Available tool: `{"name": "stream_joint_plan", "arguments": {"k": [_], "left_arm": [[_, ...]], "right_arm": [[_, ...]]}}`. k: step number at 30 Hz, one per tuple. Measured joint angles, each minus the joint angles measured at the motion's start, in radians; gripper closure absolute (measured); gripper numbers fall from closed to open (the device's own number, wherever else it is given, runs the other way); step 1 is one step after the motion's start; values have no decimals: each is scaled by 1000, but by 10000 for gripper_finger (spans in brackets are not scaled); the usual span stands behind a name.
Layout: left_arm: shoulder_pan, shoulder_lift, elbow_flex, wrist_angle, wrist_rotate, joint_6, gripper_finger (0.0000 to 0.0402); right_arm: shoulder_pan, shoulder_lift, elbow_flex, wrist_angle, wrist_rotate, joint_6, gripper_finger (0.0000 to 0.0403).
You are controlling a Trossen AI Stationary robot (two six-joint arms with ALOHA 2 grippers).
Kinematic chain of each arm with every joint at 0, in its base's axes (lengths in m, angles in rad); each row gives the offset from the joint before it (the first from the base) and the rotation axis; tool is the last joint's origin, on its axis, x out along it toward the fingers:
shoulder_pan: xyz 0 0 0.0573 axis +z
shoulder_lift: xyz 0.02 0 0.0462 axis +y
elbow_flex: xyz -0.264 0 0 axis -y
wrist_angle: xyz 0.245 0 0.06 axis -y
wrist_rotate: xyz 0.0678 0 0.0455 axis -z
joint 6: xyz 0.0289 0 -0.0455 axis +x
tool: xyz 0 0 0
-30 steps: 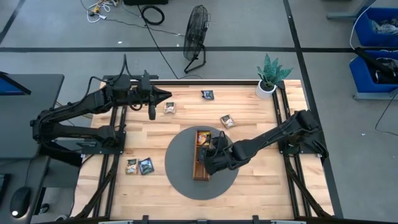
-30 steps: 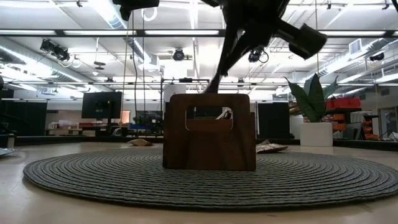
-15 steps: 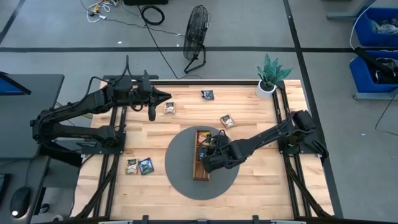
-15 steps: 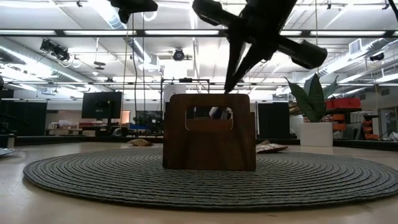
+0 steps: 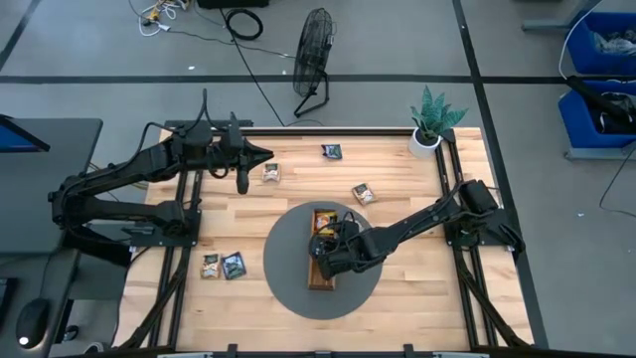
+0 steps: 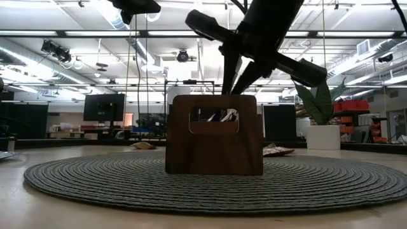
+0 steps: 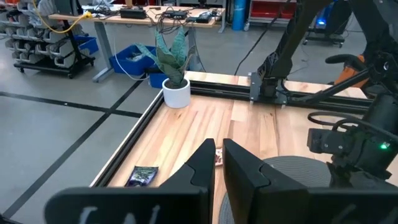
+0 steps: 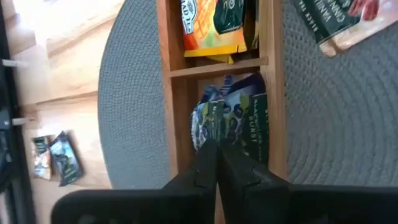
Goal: Pick & Place Tea
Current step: Put the purple tea bag into the middle section of the wooden organizer
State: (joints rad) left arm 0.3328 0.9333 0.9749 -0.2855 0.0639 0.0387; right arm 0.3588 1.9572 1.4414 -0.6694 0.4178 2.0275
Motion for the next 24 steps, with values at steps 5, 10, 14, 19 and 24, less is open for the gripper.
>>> {"name": "stream_joint_plan", "arguments": {"k": [5, 10, 14, 19, 24], "left_arm": [[0, 0, 0, -1, 0, 0, 369], [0, 0, 0, -2, 0, 0, 369], [0, 0, 0, -5, 0, 0, 369], [0, 0, 0, -5, 0, 1, 369], [0, 0, 0, -4, 0, 1, 369]], "right_arm": [[0, 0, 0, -7, -1, 2, 371], [5, -1, 0, -11, 10, 6, 346], [12, -4, 0, -11, 11, 6, 330], [21, -24, 0, -28, 50, 6, 317], [26, -70, 0, -91, 110, -24, 317]]}}
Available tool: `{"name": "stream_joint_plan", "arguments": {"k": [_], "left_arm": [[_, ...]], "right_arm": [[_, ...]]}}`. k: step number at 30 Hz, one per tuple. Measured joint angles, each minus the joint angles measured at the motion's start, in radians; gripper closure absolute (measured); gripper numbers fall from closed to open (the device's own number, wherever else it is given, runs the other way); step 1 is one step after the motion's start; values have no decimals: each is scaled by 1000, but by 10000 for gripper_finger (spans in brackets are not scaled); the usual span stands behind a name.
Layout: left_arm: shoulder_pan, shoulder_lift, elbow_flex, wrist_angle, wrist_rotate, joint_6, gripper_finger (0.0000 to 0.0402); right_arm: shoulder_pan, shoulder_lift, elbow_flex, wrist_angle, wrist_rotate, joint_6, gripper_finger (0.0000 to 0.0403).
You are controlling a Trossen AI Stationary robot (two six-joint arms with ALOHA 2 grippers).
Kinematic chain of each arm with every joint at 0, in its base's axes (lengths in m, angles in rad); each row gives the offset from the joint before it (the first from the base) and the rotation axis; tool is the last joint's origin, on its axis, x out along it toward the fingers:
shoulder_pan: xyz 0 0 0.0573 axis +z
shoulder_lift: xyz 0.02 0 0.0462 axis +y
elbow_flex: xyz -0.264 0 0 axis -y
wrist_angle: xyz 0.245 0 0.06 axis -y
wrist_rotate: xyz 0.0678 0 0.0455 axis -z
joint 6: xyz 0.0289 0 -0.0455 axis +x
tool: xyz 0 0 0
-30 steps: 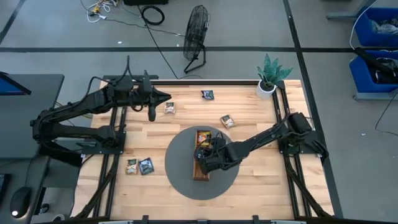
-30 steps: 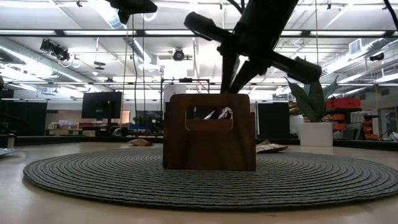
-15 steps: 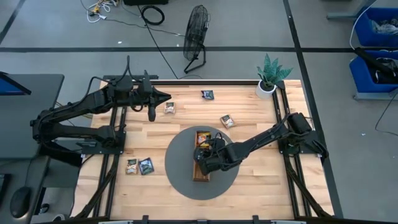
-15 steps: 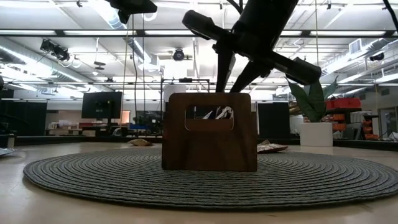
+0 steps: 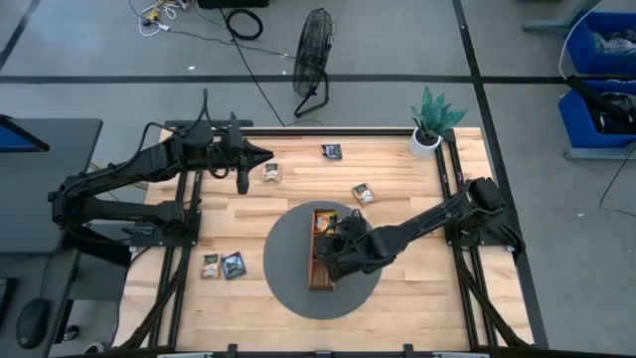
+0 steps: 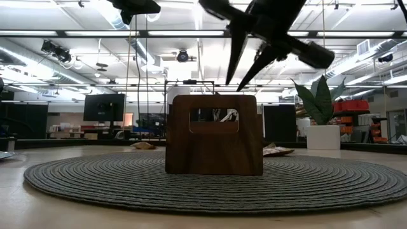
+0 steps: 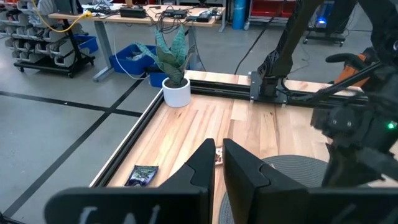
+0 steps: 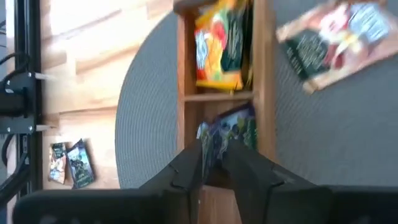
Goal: Pick & Place Tea
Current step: Put the purple tea bag into the middle section of the wooden organizer
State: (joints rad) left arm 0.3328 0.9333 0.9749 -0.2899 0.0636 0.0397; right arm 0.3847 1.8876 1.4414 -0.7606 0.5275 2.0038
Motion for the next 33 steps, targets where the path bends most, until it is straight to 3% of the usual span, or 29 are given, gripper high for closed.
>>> {"name": "stream_joint_plan", "arguments": {"k": [9, 16, 24, 28, 33], "left_arm": [[0, 0, 0, -77, 32, -50, 369], [0, 0, 0, -225, 198, -113, 369], [-1, 0, 0, -471, 327, -161, 365], [-10, 2, 0, -558, 424, -171, 332], [-75, 5, 0, -643, 443, -186, 261]], "right_arm": [[3, -73, 0, -20, 86, -220, 319], [3, -136, 0, -23, 85, -472, 319], [-2, -213, 0, -66, 85, -624, 319], [-2, -237, 0, -82, 86, -692, 319], [-2, -248, 0, -84, 85, -751, 319]]}}
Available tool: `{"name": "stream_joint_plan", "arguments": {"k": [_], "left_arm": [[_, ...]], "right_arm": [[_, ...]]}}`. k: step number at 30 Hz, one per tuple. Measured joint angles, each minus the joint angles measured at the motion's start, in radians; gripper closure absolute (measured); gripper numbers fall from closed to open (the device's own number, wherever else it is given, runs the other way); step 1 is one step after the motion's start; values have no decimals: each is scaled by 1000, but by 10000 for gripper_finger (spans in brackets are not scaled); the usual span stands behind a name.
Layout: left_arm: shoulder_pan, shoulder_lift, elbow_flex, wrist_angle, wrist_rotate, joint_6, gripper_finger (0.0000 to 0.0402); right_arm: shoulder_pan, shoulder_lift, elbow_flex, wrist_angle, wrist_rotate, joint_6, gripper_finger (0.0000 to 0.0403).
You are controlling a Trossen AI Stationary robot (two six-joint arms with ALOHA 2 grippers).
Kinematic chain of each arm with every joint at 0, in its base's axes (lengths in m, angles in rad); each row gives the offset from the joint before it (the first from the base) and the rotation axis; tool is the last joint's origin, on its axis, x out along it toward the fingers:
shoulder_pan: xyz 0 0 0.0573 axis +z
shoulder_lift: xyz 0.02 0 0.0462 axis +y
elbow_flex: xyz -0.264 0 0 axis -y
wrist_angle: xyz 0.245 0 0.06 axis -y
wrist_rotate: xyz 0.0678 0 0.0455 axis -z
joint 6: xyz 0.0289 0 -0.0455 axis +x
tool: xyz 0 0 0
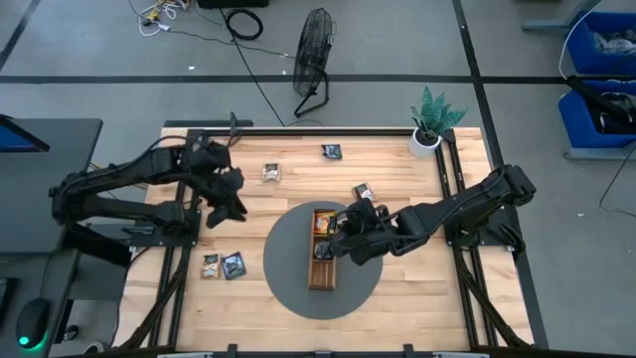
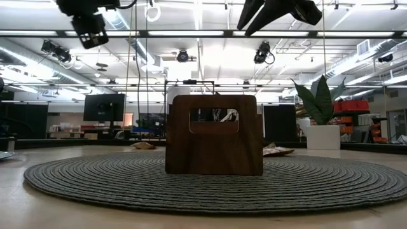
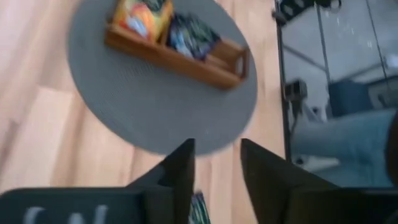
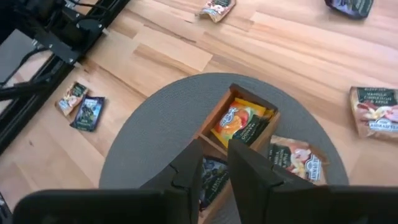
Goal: Pick & Place Tea
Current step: Put the purple tea bag into the middle section of the wooden organizer
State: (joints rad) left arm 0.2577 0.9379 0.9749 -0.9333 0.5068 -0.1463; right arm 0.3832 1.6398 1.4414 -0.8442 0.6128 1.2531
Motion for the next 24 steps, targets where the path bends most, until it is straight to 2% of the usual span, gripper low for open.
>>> {"name": "stream_joint_plan", "arguments": {"k": [4, 8, 16, 24], "left_arm": [[-68, 11, 0, -68, -10, 0, 210], [-139, 17, -14, -67, -33, -38, 185], [-260, 22, -221, 9, -65, -202, 182], [-308, 20, -397, 96, -113, -292, 199]], "right_arm": [[0, 0, 0, -3, 0, -32, 319], [6, 0, 0, -2, 0, -99, 319], [11, -33, 0, -3, 2, -225, 319], [13, -73, 0, -13, 27, -270, 319]]}}
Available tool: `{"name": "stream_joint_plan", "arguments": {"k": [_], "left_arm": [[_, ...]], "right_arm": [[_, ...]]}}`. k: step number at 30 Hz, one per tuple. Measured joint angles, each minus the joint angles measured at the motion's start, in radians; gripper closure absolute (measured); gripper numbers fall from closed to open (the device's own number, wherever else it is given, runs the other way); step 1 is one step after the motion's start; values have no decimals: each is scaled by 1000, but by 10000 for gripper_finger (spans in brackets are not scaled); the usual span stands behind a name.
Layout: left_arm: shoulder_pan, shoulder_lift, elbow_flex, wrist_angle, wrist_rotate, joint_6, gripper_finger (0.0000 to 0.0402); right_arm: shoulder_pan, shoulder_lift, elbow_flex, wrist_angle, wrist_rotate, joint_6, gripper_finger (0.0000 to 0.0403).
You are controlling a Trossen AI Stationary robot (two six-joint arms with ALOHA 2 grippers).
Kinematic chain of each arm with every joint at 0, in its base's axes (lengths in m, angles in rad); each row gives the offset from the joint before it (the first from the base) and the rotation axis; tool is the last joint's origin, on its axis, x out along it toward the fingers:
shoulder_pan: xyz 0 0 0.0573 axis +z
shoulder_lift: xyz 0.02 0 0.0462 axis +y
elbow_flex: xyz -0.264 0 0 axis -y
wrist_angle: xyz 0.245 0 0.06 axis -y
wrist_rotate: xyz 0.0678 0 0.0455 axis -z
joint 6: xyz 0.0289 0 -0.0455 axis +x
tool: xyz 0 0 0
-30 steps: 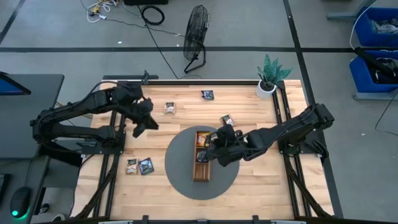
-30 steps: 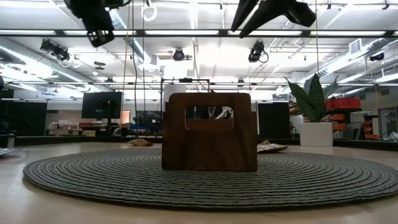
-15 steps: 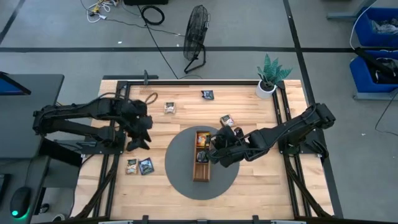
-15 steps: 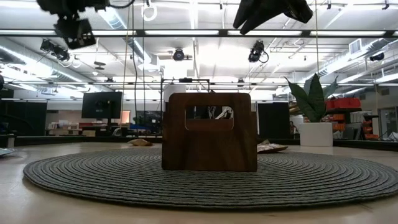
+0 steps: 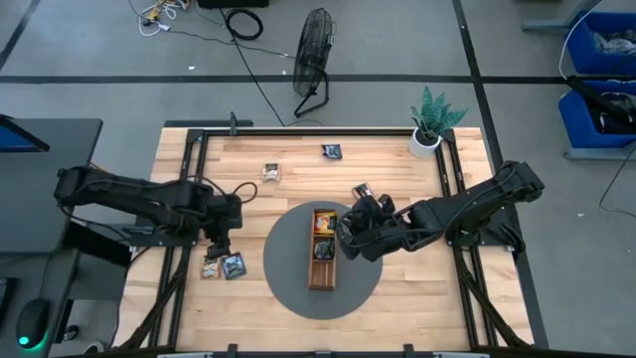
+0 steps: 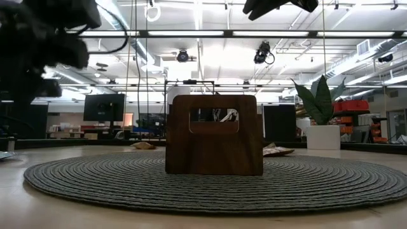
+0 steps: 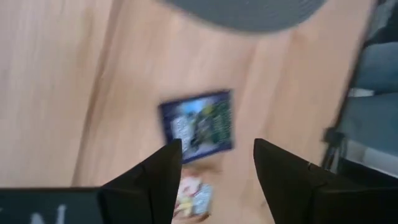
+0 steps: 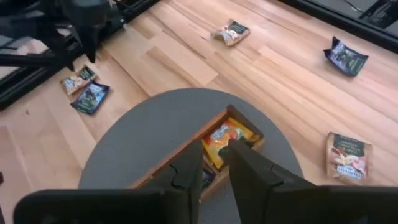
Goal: Pick & Place Tea
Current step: Put the purple tea bag into the middle section of the wooden organizer
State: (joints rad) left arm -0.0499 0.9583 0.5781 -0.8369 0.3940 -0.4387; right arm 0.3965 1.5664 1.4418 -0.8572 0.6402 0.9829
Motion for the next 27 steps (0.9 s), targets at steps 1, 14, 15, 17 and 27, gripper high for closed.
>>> {"name": "stream_joint_plan", "arguments": {"k": [1, 14, 15, 17, 27], "left_arm": [[-5, 0, -20, 2, -7, -1, 201], [-65, 11, -148, 168, -15, -92, 202], [-70, 11, -153, 169, -28, -92, 202], [-80, 11, -162, 171, -57, -92, 202], [-122, 30, -202, 246, -61, -105, 202]], "right_arm": [[0, -2, 0, -2, 4, 0, 319], [0, -7, 0, -10, 7, 2, 319], [0, -7, 0, -13, 6, 2, 319], [0, -7, 0, -12, 7, 2, 319], [0, -6, 0, -13, 19, -1, 319]]}}
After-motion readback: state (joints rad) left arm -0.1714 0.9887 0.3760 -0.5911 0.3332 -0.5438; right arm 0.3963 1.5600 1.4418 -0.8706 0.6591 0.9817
